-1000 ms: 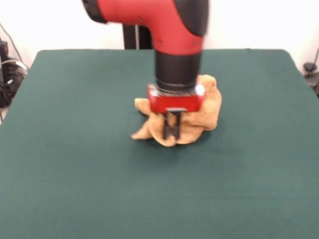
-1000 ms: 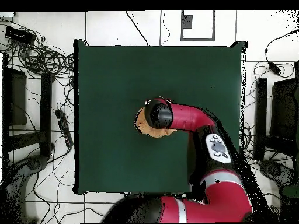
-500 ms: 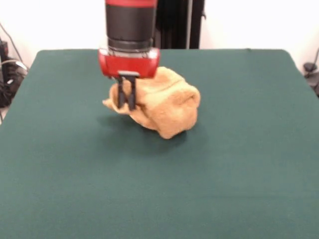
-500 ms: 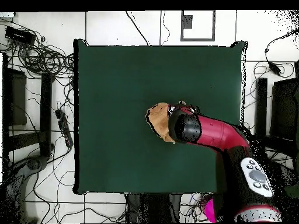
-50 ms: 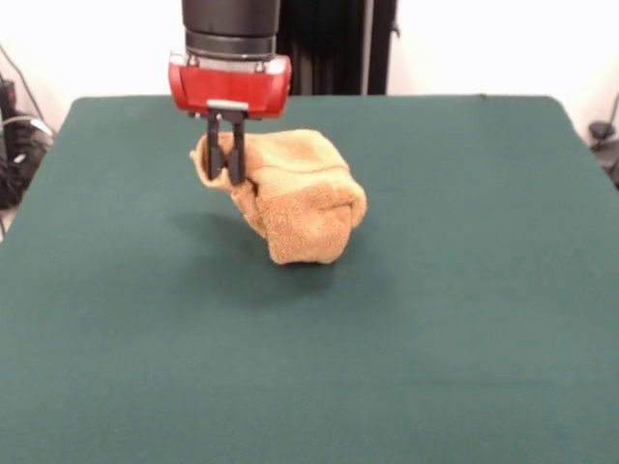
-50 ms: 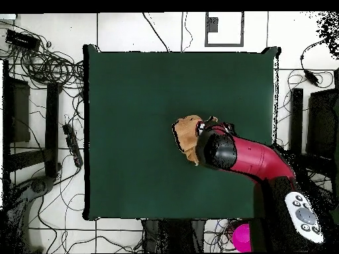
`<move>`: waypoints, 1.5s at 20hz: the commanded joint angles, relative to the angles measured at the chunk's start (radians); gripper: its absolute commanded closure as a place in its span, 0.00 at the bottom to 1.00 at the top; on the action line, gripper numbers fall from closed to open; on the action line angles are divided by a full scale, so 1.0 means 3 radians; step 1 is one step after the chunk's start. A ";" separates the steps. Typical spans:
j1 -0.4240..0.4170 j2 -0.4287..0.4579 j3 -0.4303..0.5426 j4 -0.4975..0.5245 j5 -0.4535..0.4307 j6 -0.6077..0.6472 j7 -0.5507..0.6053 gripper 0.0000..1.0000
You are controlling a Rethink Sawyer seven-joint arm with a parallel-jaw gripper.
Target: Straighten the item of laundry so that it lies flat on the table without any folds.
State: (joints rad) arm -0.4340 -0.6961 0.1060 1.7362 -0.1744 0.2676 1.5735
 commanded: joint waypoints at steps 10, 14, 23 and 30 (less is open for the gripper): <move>-0.0391 -0.0596 0.0914 0.0882 -0.0134 -0.0054 0.0076 1.00; -0.0563 -0.0727 0.1085 0.1014 -0.0099 0.0039 0.0026 1.00; -0.0804 -0.0929 0.1376 0.1144 -0.0072 0.0215 -0.0060 1.00; -0.0835 -0.0946 0.1433 0.1163 -0.0119 0.0214 -0.0021 1.00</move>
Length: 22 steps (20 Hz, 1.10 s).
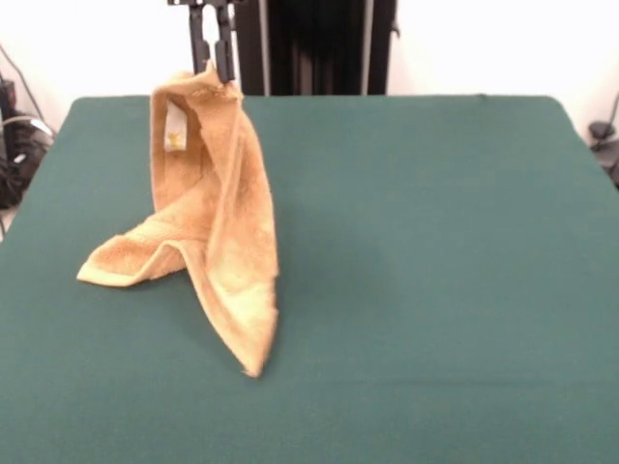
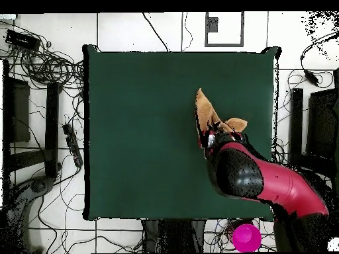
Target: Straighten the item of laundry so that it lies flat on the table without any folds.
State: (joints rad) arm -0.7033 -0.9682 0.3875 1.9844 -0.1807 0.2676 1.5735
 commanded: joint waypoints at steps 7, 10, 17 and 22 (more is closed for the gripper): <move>0.0118 -0.0086 0.0510 0.0290 -0.0074 0.0275 0.0018 1.00; 0.0141 -0.0124 0.0528 0.0272 -0.0059 0.0282 0.0043 1.00; 0.0456 -0.0089 0.0242 0.0216 -0.0175 0.0146 0.0279 1.00; 0.0913 -0.0005 -0.0204 0.0115 -0.0299 0.0048 0.0574 1.00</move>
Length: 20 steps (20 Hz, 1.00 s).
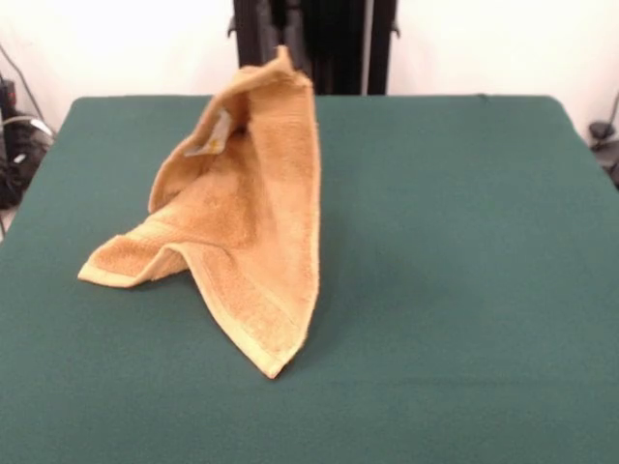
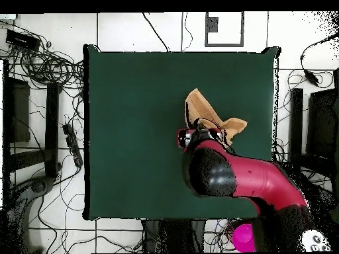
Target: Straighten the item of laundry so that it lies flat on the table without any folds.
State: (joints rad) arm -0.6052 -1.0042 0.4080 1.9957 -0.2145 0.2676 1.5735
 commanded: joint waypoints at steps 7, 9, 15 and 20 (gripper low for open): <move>0.2071 0.0999 -0.1867 -0.0559 -0.0077 -0.0566 0.1297 1.00; 0.2444 0.1293 -0.2282 -0.0695 0.0163 -0.0714 0.1430 1.00; 0.3091 0.2003 -0.3017 -0.0818 0.0948 -0.1173 0.1568 1.00; 0.3512 0.2585 -0.3574 -0.0870 0.1798 -0.1285 0.1750 1.00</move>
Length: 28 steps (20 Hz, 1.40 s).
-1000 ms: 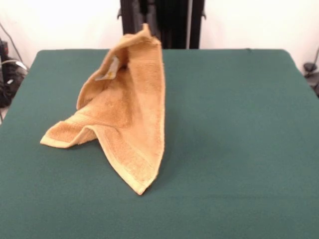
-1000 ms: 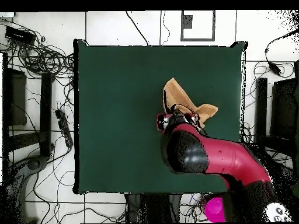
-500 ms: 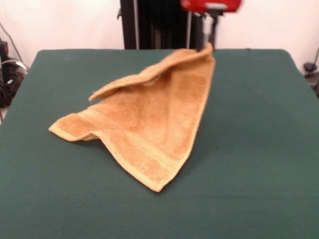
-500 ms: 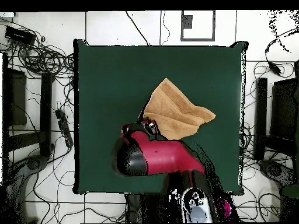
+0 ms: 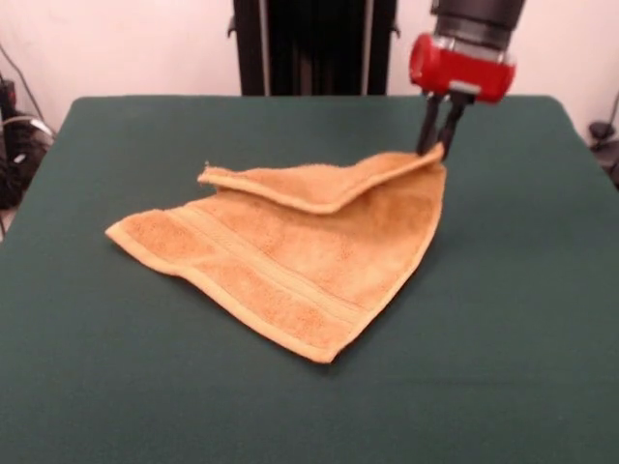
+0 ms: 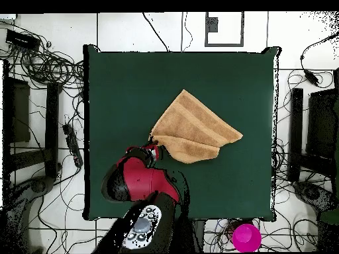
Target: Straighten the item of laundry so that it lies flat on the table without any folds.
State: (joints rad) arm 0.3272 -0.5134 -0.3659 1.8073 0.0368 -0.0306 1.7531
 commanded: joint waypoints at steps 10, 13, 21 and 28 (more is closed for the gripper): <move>0.1144 0.2363 -0.2092 -0.0366 0.2684 0.0384 0.1489 1.00; 0.1215 0.2587 -0.2122 -0.0475 0.2887 0.0624 0.1627 1.00; 0.1382 0.2939 -0.2283 -0.0715 0.3078 0.1154 0.2178 1.00; 0.1373 0.2766 -0.1961 -0.0704 0.3173 0.0936 0.2470 1.00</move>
State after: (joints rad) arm 0.7260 0.2922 -1.0487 1.7239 0.8963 0.1905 2.1558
